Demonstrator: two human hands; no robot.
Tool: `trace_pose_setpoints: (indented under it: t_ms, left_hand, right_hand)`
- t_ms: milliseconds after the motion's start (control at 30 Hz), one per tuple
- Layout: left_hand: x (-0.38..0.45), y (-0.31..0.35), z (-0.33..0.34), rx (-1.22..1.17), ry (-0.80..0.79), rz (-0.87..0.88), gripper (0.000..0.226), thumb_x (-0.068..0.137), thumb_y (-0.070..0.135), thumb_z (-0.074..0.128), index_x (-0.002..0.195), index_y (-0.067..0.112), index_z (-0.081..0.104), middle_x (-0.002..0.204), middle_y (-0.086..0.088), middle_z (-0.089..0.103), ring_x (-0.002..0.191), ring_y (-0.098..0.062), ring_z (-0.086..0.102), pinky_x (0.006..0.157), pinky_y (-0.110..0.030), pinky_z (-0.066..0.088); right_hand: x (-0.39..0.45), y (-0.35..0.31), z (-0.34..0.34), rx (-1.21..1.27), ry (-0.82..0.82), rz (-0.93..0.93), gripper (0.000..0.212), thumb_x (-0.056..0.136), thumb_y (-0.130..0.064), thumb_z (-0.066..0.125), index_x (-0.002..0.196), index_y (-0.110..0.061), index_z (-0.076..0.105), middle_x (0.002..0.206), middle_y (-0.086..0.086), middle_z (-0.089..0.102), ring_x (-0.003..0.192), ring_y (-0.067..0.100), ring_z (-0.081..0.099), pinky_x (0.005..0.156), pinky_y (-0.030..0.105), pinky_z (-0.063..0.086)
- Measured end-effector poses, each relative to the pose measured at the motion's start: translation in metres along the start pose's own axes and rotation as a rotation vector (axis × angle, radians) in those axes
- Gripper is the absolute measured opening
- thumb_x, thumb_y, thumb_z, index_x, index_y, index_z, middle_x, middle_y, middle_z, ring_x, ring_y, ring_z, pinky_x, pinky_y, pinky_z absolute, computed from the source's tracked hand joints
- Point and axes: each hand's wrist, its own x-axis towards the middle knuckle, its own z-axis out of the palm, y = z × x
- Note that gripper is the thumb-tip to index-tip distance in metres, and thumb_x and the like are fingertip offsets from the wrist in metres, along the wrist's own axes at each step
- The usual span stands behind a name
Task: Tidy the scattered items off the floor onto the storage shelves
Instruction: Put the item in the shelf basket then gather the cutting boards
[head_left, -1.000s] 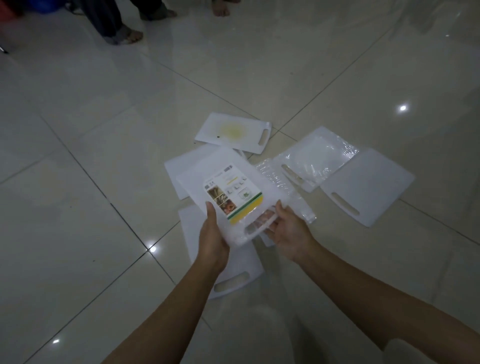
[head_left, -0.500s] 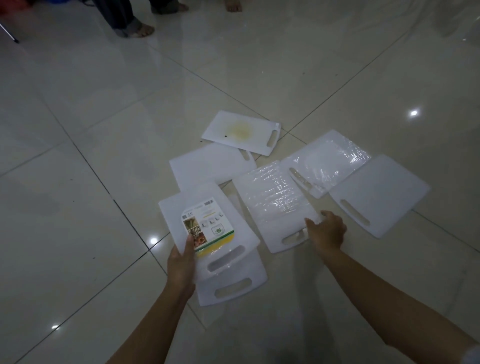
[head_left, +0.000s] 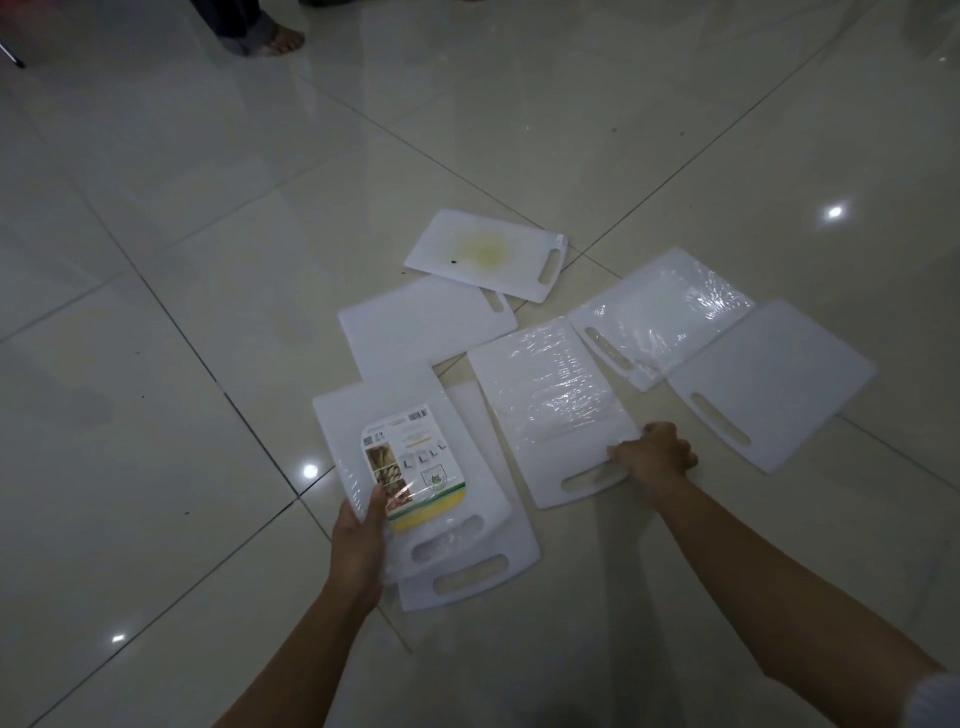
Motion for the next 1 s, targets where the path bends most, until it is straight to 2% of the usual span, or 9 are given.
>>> trace_pose_setpoints:
  t_ms: [67, 233, 333, 433, 600, 700, 800, 900, 1000]
  left_hand:
    - [0.000, 0.000, 0.005, -0.010, 0.013, 0.006, 0.025, 0.100, 0.022, 0.052, 0.121, 0.011, 0.061, 0.099, -0.002, 0.071, 0.087, -0.015, 0.068, 0.058, -0.016, 0.055]
    - [0.006, -0.006, 0.016, 0.002, 0.011, -0.010, 0.028, 0.099, 0.023, 0.054, 0.123, 0.011, 0.061, 0.113, -0.010, 0.069, 0.093, -0.019, 0.067, 0.071, -0.025, 0.052]
    - [0.010, -0.007, 0.018, 0.035, 0.009, -0.014, 0.035, 0.099, 0.026, 0.054, 0.129, 0.008, 0.058, 0.114, -0.010, 0.067, 0.095, -0.022, 0.064, 0.078, -0.027, 0.049]
    - [0.012, -0.011, 0.018, 0.059, 0.009, -0.018, 0.038, 0.099, 0.027, 0.054, 0.130, 0.006, 0.058, 0.118, -0.013, 0.067, 0.098, -0.025, 0.065, 0.081, -0.029, 0.049]
    - [0.012, -0.012, 0.018, 0.092, 0.003, -0.012, 0.040, 0.099, 0.029, 0.053, 0.131, 0.006, 0.057, 0.118, -0.013, 0.067, 0.096, -0.023, 0.063, 0.082, -0.028, 0.048]
    - [0.013, -0.012, 0.017, 0.089, 0.009, -0.018, 0.040, 0.099, 0.030, 0.054, 0.131, 0.007, 0.057, 0.118, -0.012, 0.066, 0.096, -0.024, 0.063, 0.085, -0.030, 0.048]
    - [0.013, -0.010, 0.017, 0.050, 0.027, -0.051, 0.036, 0.098, 0.027, 0.056, 0.129, 0.007, 0.058, 0.114, -0.009, 0.066, 0.096, -0.024, 0.063, 0.085, -0.030, 0.047]
    - [0.013, -0.008, 0.016, 0.024, 0.016, -0.059, 0.032, 0.097, 0.021, 0.059, 0.126, 0.009, 0.060, 0.113, -0.006, 0.067, 0.096, -0.022, 0.065, 0.086, -0.031, 0.050]
    - [0.014, -0.010, 0.011, 0.002, -0.002, -0.066, 0.025, 0.094, 0.014, 0.062, 0.119, 0.011, 0.063, 0.113, -0.011, 0.071, 0.097, -0.026, 0.069, 0.090, -0.045, 0.055]
  right_hand:
    - [-0.001, -0.002, 0.001, -0.053, -0.010, 0.003, 0.079, 0.071, -0.034, 0.084, 0.133, -0.007, 0.044, 0.140, 0.021, 0.040, 0.130, 0.037, 0.035, 0.099, 0.037, 0.039]
    - [-0.007, -0.002, 0.007, -0.075, -0.018, -0.011, 0.097, 0.064, -0.048, 0.087, 0.132, 0.001, 0.039, 0.139, 0.021, 0.043, 0.133, 0.036, 0.036, 0.098, 0.039, 0.036]
    - [-0.011, -0.005, 0.009, -0.055, -0.022, -0.011, 0.100, 0.064, -0.058, 0.083, 0.132, 0.002, 0.041, 0.139, 0.021, 0.044, 0.133, 0.036, 0.036, 0.095, 0.037, 0.037]
    - [-0.011, -0.009, 0.007, -0.056, -0.038, 0.024, 0.099, 0.066, -0.061, 0.080, 0.134, 0.001, 0.042, 0.140, 0.023, 0.038, 0.132, 0.035, 0.033, 0.100, 0.038, 0.035]
    - [-0.007, -0.011, 0.000, 0.038, -0.037, 0.028, 0.100, 0.067, -0.069, 0.074, 0.133, 0.000, 0.046, 0.137, 0.021, 0.048, 0.127, 0.038, 0.045, 0.105, 0.043, 0.038]
    - [-0.007, -0.006, -0.003, 0.111, -0.031, -0.072, 0.085, 0.084, -0.065, 0.059, 0.130, 0.006, 0.049, 0.131, 0.023, 0.056, 0.119, 0.038, 0.055, 0.088, 0.032, 0.041]
    - [-0.005, 0.000, -0.010, 0.255, -0.082, -0.233, 0.063, 0.094, -0.054, 0.052, 0.096, 0.006, 0.067, 0.097, 0.020, 0.067, 0.095, 0.033, 0.062, 0.072, 0.031, 0.040]
    - [-0.012, 0.002, -0.015, 0.398, -0.170, -0.371, 0.049, 0.097, -0.044, 0.054, 0.088, 0.002, 0.067, 0.083, 0.006, 0.063, 0.081, 0.019, 0.057, 0.070, 0.028, 0.041]
    - [-0.019, -0.002, -0.019, 0.431, -0.087, -0.534, 0.050, 0.098, -0.038, 0.054, 0.082, 0.009, 0.062, 0.074, 0.009, 0.055, 0.071, 0.016, 0.049, 0.060, 0.026, 0.039]
